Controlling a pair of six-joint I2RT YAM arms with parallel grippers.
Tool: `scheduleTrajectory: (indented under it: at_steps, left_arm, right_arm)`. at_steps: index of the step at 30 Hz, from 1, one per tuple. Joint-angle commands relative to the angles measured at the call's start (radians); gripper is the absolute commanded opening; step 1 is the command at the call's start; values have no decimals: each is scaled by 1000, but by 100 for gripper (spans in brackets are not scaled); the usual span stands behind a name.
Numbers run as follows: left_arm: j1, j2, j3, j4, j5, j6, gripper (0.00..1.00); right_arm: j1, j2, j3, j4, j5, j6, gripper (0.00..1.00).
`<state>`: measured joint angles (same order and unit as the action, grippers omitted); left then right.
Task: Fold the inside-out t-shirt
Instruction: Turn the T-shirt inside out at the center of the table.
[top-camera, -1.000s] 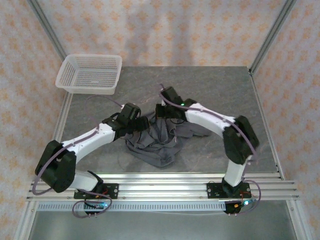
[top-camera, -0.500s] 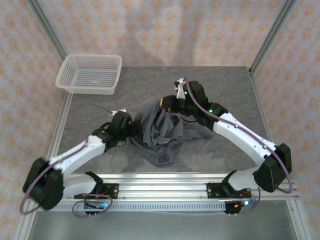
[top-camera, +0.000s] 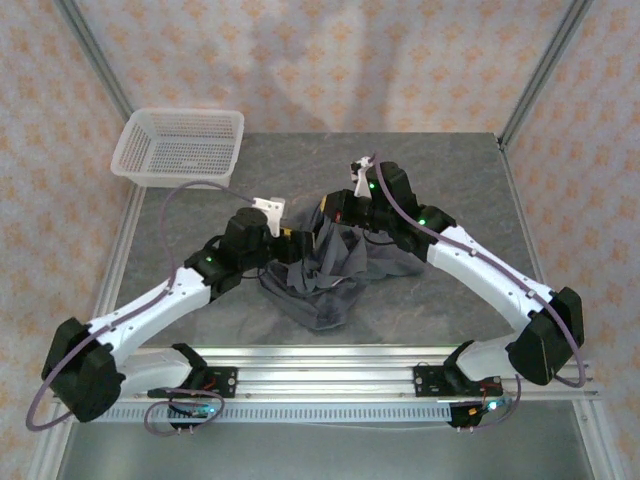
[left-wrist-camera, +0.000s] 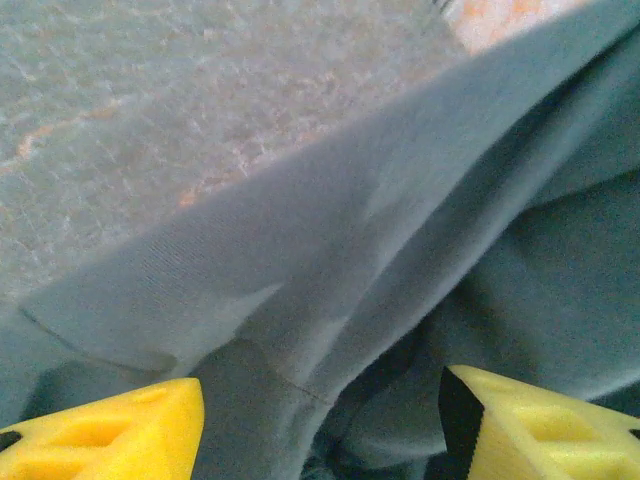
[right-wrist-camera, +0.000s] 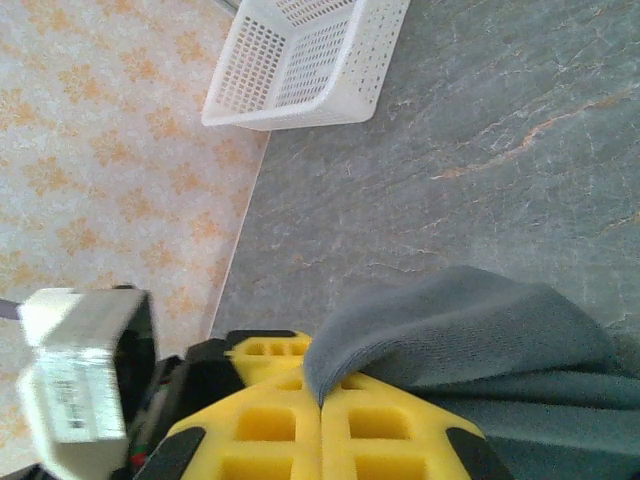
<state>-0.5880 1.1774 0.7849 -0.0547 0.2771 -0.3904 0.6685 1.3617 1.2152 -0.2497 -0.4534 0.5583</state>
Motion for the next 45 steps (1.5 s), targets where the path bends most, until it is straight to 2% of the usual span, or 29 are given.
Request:
scheduleTrajectory:
  at_steps: [1,7,11,15,17,18,19,20,21,22,24,26,29,32,34,36,37,38,40,41,43,45]
  left_arm:
    - [-2,40,41,21,-80,12,65]
    - [2,144,105,-14,-216,-16,65]
    - [5,247,157,24,-112,-11,65]
    - [5,283,172,37,-107,-21,64]
    - [5,278,178,24,-113,-4,61]
    - [5,273,181,13,-112,5,58]
    - [5,266,186,3,-105,20,49]
    - [7,256,190,-10,-80,30,24]
    - [11,239,194,-23,-45,27,3]
    - [22,214,194,-28,15,3,0]
    - [64,161,176,9,202,-99,0]
    - [107,114,170,60,383,-248,0]
    - [120,56,204,-9,445,-304,0]
    - [121,19,219,-72,437,-303,0]
    - [120,10,221,-100,422,-287,0]
    - [122,6,232,-156,394,-260,0]
    - [123,5,236,-183,383,-248,0]
    - [122,2,237,-200,377,-240,0]
    - [124,-5,227,-199,375,-244,0]
    - [123,-6,224,-194,376,-248,0]
    - [123,-3,228,-197,379,-251,0]
    - [123,4,236,-202,380,-249,0]
  right_arm:
    - [-1,-27,25,6,4,28,0]
    - [6,-33,11,-5,-7,36,0]
    - [11,-45,-4,4,-6,55,0]
    - [11,-51,-2,-29,8,56,0]
    - [11,-56,11,-68,17,35,0]
    - [9,-53,16,-89,28,25,0]
    - [4,-54,20,-111,50,17,0]
    - [-8,-61,13,-131,86,30,0]
    - [-28,-69,-4,-140,115,51,0]
    - [-62,-83,-37,-128,117,73,0]
    - [-121,-110,-121,-75,88,79,0]
    - [-134,-118,-194,-54,103,-10,4]
    - [-133,-76,-291,-11,89,-91,5]
    - [-127,-88,-362,81,33,-38,6]
    - [-99,-165,-391,103,76,-15,10]
    - [-46,-273,-403,81,186,-22,26]
    - [3,-327,-404,55,281,-41,34]
    - [64,-374,-405,45,369,-74,38]
    - [193,-420,-415,68,501,-144,38]
    - [254,-421,-419,99,528,-193,36]
    - [351,-385,-416,152,590,-289,33]
    - [404,-308,-400,189,678,-381,32]
